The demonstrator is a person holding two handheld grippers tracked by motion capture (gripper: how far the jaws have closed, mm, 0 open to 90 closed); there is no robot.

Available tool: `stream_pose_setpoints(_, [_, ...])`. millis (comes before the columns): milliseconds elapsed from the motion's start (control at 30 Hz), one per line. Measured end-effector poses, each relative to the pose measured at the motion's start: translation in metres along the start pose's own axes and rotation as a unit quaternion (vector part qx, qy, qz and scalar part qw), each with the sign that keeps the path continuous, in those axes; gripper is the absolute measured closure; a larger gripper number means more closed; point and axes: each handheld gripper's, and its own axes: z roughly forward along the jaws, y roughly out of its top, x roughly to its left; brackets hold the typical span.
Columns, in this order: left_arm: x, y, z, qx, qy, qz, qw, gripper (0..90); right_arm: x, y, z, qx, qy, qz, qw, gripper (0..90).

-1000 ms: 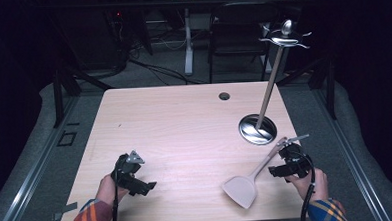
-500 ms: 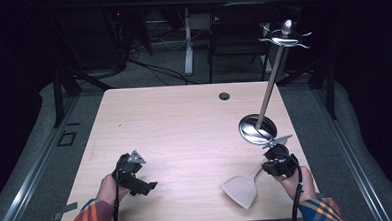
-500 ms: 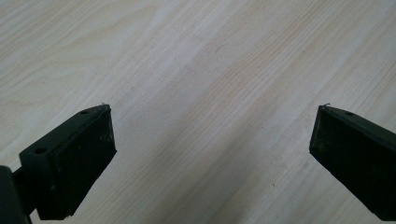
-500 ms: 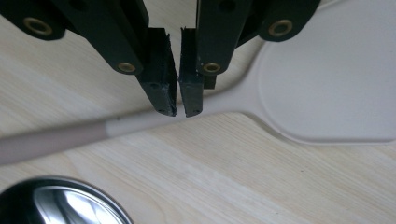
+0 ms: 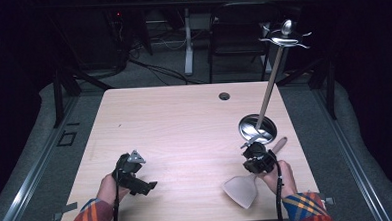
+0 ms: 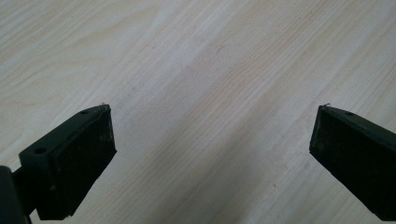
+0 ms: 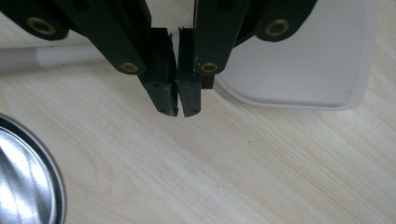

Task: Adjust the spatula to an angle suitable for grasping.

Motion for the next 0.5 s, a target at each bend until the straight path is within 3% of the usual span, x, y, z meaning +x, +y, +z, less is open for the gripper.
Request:
stream_pose_setpoints(133, [-0.001,0.000,0.000,0.001,-0.001,0.001,1.0000,0.0,0.002,0.000,0.011,0.024,-0.007,-0.009,0.9996,86.9])
stream_pose_setpoints(167, [-0.001,0.000,0.000,0.001,-0.001,0.002,1.0000,0.0,0.003,-0.001,0.015,0.019,-0.003,-0.003,0.9998,87.0])
stream_pose_setpoints(333, [0.000,0.000,0.000,0.001,0.000,0.001,1.0000,0.0,0.003,-0.002,0.022,0.051,-0.027,-0.031,0.9979,87.0])
stream_pose_setpoints(400, [0.000,0.000,0.001,0.003,-0.002,0.001,1.0000,0.0,0.003,-0.003,0.026,0.043,-0.019,-0.024,0.9986,87.0])
stream_pose_setpoints(500, [-0.001,0.001,0.001,0.001,-0.001,0.003,1.0000,0.0,0.002,-0.004,0.032,0.063,-0.022,-0.030,0.9974,87.8])
